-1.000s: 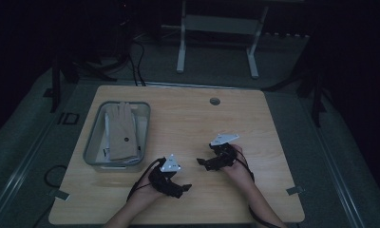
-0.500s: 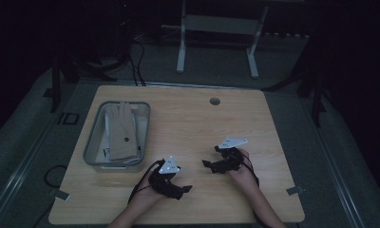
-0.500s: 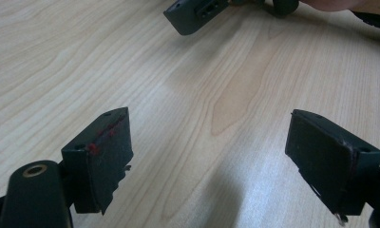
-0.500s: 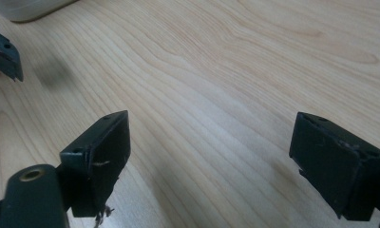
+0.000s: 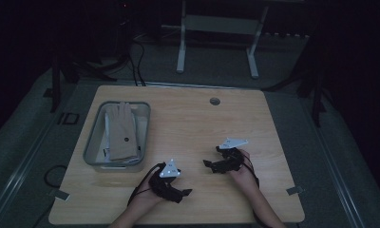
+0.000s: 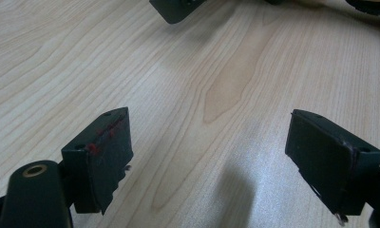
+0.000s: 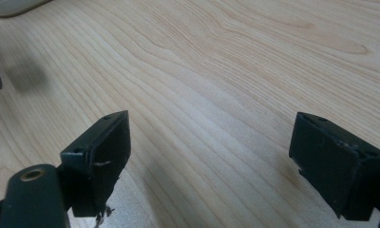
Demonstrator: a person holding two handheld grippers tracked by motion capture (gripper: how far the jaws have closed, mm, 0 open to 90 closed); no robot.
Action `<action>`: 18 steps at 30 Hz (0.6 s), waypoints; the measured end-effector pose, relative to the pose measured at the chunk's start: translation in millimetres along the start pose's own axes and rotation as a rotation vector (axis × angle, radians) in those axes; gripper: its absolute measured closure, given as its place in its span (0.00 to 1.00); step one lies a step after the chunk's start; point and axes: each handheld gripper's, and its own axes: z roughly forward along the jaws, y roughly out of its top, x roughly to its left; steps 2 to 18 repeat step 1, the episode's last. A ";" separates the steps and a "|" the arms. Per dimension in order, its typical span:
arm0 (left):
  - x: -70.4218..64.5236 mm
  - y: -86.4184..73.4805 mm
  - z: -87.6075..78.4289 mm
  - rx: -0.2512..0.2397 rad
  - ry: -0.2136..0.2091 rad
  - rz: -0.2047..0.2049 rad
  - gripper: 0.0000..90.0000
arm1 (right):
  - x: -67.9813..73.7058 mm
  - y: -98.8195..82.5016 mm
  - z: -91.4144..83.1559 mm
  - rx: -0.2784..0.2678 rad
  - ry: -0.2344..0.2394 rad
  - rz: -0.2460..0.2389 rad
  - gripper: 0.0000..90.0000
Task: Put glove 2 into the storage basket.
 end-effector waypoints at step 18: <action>0.0 0.0 0.0 0.000 0.000 0.000 0.18 | 0.1 0.0 0.0 -0.001 -0.002 0.000 0.15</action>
